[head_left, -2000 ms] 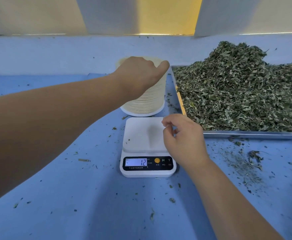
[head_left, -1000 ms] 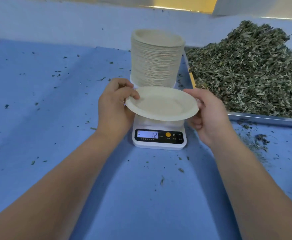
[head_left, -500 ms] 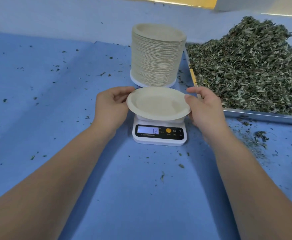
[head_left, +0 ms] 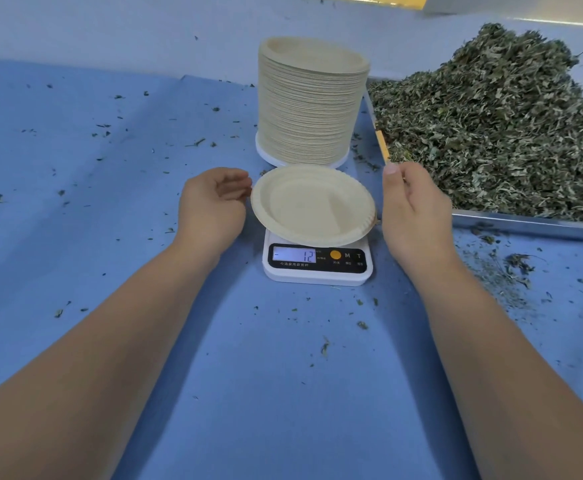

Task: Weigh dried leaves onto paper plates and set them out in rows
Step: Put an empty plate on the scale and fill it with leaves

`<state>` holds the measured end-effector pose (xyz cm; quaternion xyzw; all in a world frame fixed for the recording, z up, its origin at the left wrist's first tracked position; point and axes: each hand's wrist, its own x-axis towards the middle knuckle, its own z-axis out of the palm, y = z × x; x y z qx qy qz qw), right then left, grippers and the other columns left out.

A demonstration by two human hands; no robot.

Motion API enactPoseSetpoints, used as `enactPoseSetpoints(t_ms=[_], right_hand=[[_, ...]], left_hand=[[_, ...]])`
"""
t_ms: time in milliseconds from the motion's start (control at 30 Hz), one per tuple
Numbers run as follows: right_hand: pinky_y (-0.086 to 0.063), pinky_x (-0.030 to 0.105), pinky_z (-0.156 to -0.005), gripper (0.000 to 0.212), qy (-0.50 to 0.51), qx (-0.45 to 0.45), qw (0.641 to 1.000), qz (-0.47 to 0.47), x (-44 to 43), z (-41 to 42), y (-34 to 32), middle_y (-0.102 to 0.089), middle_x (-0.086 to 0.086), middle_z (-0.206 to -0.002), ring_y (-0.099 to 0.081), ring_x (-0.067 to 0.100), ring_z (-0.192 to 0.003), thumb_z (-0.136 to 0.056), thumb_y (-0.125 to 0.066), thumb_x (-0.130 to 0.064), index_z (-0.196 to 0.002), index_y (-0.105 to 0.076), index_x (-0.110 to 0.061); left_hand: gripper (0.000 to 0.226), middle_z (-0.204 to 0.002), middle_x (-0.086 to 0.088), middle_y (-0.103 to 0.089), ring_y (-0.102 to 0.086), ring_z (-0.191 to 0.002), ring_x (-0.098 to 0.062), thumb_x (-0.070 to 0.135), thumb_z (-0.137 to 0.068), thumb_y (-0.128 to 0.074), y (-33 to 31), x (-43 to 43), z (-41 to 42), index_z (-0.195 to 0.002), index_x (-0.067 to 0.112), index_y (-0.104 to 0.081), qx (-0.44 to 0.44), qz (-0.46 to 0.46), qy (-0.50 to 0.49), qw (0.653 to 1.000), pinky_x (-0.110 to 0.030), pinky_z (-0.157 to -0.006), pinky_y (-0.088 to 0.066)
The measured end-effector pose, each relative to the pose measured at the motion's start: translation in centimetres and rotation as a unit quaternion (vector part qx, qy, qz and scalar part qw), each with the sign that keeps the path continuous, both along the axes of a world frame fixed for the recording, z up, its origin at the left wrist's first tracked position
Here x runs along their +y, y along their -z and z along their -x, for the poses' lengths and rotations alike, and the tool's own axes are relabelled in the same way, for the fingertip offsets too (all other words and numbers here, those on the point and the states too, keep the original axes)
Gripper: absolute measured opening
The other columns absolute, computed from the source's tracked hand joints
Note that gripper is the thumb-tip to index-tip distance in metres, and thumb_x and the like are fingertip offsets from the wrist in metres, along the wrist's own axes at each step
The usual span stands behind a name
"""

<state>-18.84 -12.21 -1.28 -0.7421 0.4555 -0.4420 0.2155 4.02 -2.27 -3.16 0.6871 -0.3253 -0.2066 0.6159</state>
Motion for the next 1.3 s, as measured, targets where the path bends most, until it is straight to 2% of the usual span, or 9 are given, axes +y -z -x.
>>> enactPoseSetpoints(t_ms=[133,233,367,500,700,767,1033,1167,1300], right_hand=[[-0.039,0.036,-0.056,0.027,0.028,-0.013,0.999,0.041,0.1,0.2,0.0,-0.049,-0.007,-0.057,-0.044,0.008,-0.054,-0.103,-0.042,-0.037,-0.089,-0.06,-0.024],[-0.046,0.039,-0.059,0.021,0.038,-0.031,0.998,0.044,0.0,0.4,0.1,-0.055,-0.006,-0.062,-0.049,0.012,-0.057,-0.1,-0.045,-0.029,-0.097,-0.065,-0.023],[-0.049,0.038,-0.062,0.017,0.05,-0.044,0.997,0.048,-0.2,0.6,0.1,-0.06,-0.014,-0.079,-0.055,0.011,-0.066,-0.098,-0.046,-0.028,-0.097,-0.063,-0.03],[-0.05,0.037,-0.065,0.018,0.055,-0.038,0.996,0.064,-0.6,0.6,0.2,-0.061,-0.012,-0.074,-0.057,0.01,-0.071,-0.096,-0.047,-0.027,-0.099,-0.065,-0.027],[-0.048,0.038,-0.082,0.022,0.06,0.037,0.995,0.076,-0.7,1.1,-0.1,-0.052,-0.021,-0.087,-0.055,0.022,-0.104,-0.093,-0.051,-0.011,-0.109,-0.066,-0.017],[-0.046,0.043,-0.09,0.024,0.073,0.074,0.992,0.073,-0.8,1.3,-0.2,-0.06,-0.013,-0.096,-0.053,0.026,-0.11,-0.091,-0.053,-0.01,-0.112,-0.065,-0.014],[-0.02,0.061,-0.118,0.049,0.177,0.326,0.929,-0.001,-1.7,2.1,0.5,-0.065,0.013,-0.125,-0.052,0.039,-0.123,-0.104,-0.033,-0.048,-0.129,-0.058,-0.014],[-0.018,0.062,-0.118,0.052,0.169,0.344,0.924,0.003,-2.0,2.0,0.7,-0.067,0.015,-0.119,-0.053,0.041,-0.122,-0.104,-0.03,-0.05,-0.126,-0.058,-0.013],[-0.04,0.054,-0.099,0.045,0.154,0.319,0.935,0.028,-3.0,1.9,-0.4,-0.065,0.017,-0.115,-0.056,0.042,-0.111,-0.104,-0.035,-0.045,-0.12,-0.058,-0.01]], left_hand=[[0.025,-0.104,-0.007,-0.078,-0.077,-0.094,-0.014,0.008,-0.102,-0.045,-1.1,0.2,0.4,-0.104,0.012,-0.069,0.166,0.076,-0.019,0.983,-0.026,-0.087,-0.061],[0.033,-0.101,-0.008,-0.079,-0.077,-0.094,-0.017,0.03,-0.108,-0.04,-1.4,0.2,0.8,-0.109,0.009,-0.067,0.227,0.097,-0.013,0.969,-0.027,-0.081,-0.06],[0.045,-0.099,-0.006,-0.08,-0.077,-0.095,-0.019,0.041,-0.111,-0.034,-1.2,-0.2,1.1,-0.107,0.01,-0.067,0.213,0.09,0.003,0.973,-0.029,-0.077,-0.059],[0.046,-0.099,-0.001,-0.081,-0.076,-0.096,-0.016,0.043,-0.111,-0.034,-0.8,-0.5,0.8,-0.111,0.011,-0.067,0.198,0.069,0.021,0.978,-0.027,-0.078,-0.057],[0.047,-0.1,0.001,-0.08,-0.076,-0.096,-0.015,0.042,-0.111,-0.034,-0.6,-0.7,0.8,-0.112,0.011,-0.069,0.193,0.049,0.022,0.98,-0.026,-0.078,-0.057],[0.046,-0.101,0.0,-0.08,-0.076,-0.096,-0.015,0.041,-0.111,-0.035,-0.7,-0.8,0.8,-0.112,0.012,-0.069,0.196,0.045,0.019,0.979,-0.026,-0.078,-0.057],[0.042,-0.101,0.002,-0.079,-0.076,-0.095,-0.013,0.04,-0.11,-0.037,-0.6,-0.7,1.0,-0.107,0.015,-0.071,0.162,0.034,0.028,0.986,-0.026,-0.079,-0.056],[0.04,-0.096,0.004,-0.08,-0.076,-0.094,-0.014,0.038,-0.11,-0.038,-0.7,-0.5,1.1,-0.103,0.017,-0.071,0.149,0.034,0.029,0.988,-0.027,-0.082,-0.058],[0.037,-0.102,0.005,-0.079,-0.075,-0.097,-0.012,0.038,-0.109,-0.04,-0.5,-0.7,1.3,-0.105,0.017,-0.07,0.149,0.038,0.023,0.988,-0.028,-0.086,-0.058]])
